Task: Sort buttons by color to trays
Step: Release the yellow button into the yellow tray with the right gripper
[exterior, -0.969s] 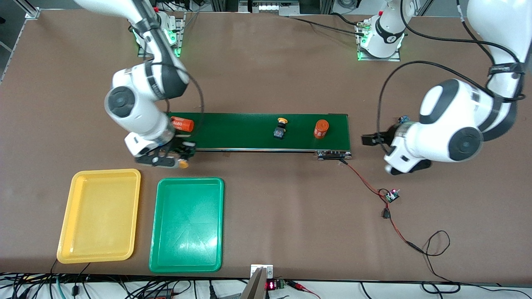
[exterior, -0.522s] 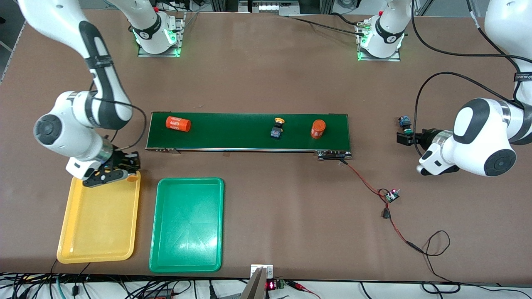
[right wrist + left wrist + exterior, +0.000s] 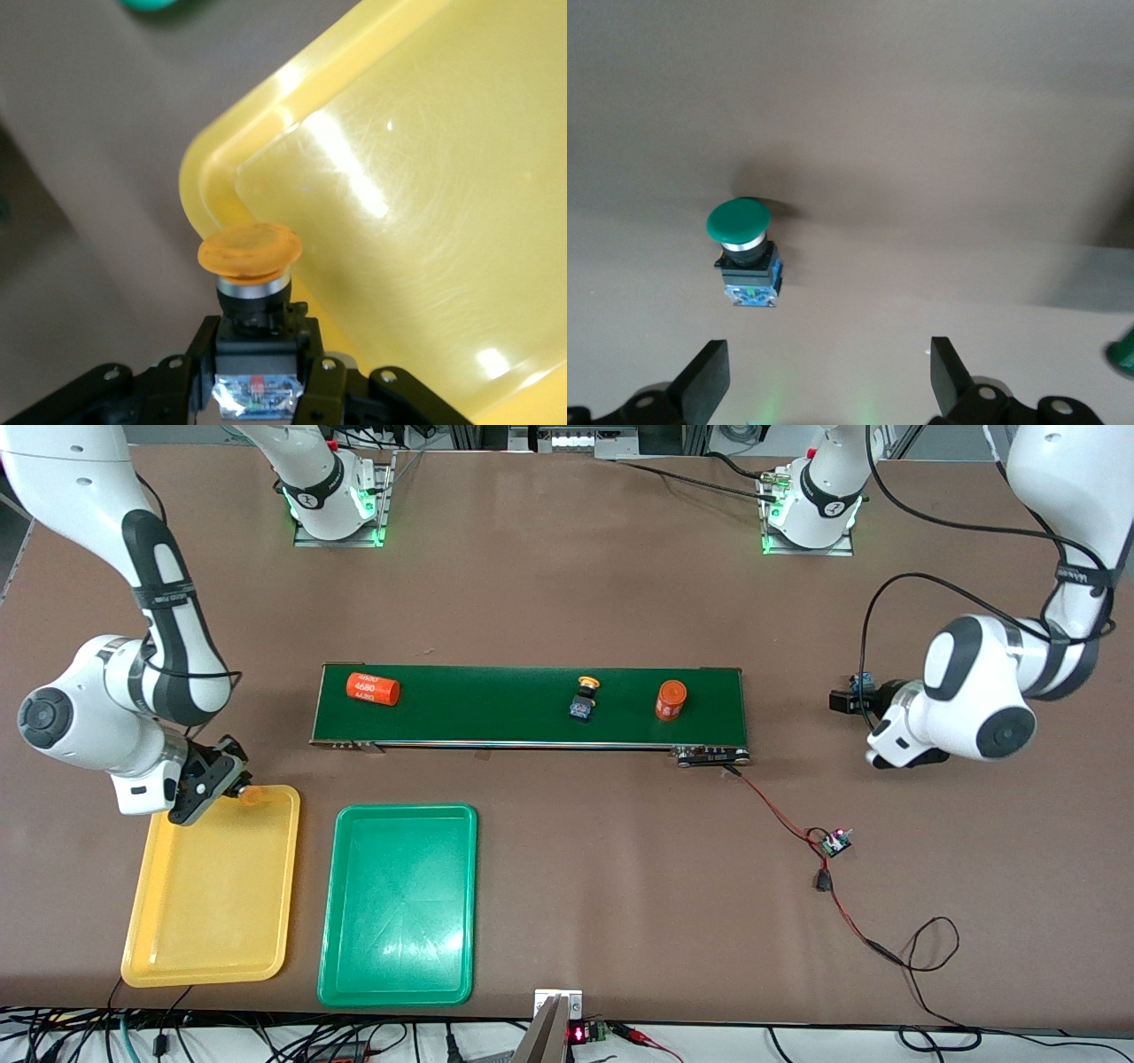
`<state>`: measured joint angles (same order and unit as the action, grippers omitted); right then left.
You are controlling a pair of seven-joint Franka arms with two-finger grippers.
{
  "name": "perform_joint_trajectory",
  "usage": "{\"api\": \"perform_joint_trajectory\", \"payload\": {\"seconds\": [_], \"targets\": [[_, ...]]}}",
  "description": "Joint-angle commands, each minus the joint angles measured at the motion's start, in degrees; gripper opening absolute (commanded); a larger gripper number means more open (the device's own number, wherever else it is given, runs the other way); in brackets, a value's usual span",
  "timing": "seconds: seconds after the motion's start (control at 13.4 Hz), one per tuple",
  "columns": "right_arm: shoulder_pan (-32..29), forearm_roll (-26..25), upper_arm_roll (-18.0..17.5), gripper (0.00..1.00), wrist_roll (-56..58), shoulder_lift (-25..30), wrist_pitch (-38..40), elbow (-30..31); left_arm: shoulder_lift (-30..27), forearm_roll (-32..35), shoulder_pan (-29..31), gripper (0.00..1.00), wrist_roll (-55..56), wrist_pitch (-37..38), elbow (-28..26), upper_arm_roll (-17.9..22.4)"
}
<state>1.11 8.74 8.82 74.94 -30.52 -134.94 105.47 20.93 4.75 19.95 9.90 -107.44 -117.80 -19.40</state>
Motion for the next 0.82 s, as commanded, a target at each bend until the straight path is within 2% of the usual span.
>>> {"api": "perform_joint_trajectory", "payload": {"seconds": [0.0, 0.07, 0.22, 0.6, 0.67, 0.75], "targets": [[-2.60, 0.32, -1.09, 0.01, 19.49, -2.78, -2.60, -2.64, -5.54, 0.70, -2.02, 1.00, -8.64, -8.02, -9.62, 6.73], [-3.12, 0.05, -1.00, 0.01, 22.93, -3.66, -3.74, -3.60, -5.46, 0.62, -2.02, 1.00, -10.50, -10.22, -11.64, 8.57], [-4.70, 0.40, -1.09, 0.01, 28.31, -6.64, -4.19, -7.02, -5.46, 0.53, -1.94, 1.00, -10.95, -13.92, -14.46, 9.30], [-4.89, 0.40, -1.26, 0.01, 28.15, -12.88, -4.19, -14.15, -1.69, 0.61, -2.11, 1.00, -12.96, -23.32, -16.14, 9.38], [-4.89, 0.31, -1.26, 0.01, 28.33, -13.42, -4.28, -14.24, -1.07, 0.61, -2.11, 0.96, -14.80, -23.86, -16.14, 9.38], [-4.89, 0.31, -1.26, 0.05, 28.41, -13.60, -4.28, -14.33, -0.80, 0.61, -2.11, 0.87, -15.43, -23.87, -16.14, 9.47]]}}
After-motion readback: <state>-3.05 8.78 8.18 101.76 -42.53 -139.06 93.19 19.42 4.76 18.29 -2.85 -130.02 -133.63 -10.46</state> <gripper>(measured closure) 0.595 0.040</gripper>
